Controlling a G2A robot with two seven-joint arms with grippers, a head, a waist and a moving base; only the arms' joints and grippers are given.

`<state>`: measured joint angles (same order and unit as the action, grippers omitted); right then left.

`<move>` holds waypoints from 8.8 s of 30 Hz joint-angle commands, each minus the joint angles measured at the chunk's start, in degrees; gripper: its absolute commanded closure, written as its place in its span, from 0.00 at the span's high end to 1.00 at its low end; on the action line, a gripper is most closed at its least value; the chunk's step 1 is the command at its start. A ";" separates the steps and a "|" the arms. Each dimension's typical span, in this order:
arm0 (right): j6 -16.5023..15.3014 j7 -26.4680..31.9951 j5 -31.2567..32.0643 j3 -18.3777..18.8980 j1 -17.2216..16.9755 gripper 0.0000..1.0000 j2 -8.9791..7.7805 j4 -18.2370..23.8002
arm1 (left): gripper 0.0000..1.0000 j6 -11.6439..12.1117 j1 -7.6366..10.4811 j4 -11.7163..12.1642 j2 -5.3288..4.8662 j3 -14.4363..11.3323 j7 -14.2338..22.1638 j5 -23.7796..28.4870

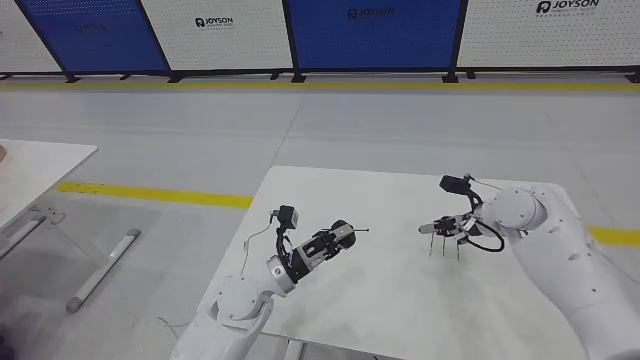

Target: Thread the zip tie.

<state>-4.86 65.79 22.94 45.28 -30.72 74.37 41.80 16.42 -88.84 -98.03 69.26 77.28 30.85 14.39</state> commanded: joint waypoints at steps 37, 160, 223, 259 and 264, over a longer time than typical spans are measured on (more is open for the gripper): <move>11.47 -0.07 7.15 -5.02 3.47 0.25 4.36 -6.49 | 0.00 0.00 0.00 0.00 0.00 0.00 0.00 0.00; 4.53 -6.46 13.52 4.01 -1.97 0.00 2.75 -1.59 | 0.00 0.00 0.00 0.00 0.00 0.00 0.00 0.00; 0.22 -25.91 12.17 30.88 -38.12 0.00 -6.85 45.64 | 0.00 0.00 0.00 0.00 0.00 0.00 0.00 0.00; -12.26 -21.15 -3.79 36.94 -44.69 0.00 -7.90 46.57 | 0.00 2.71 -4.60 -12.23 -0.55 2.25 -1.15 1.11; -12.26 -21.15 -3.79 36.94 -44.69 0.00 -7.90 46.57 | 0.00 2.69 -4.85 -12.61 -0.61 2.41 -1.15 0.47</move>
<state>-17.11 44.64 19.15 82.23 -75.42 66.47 88.37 19.11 -93.72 -110.68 68.64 79.71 29.69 14.80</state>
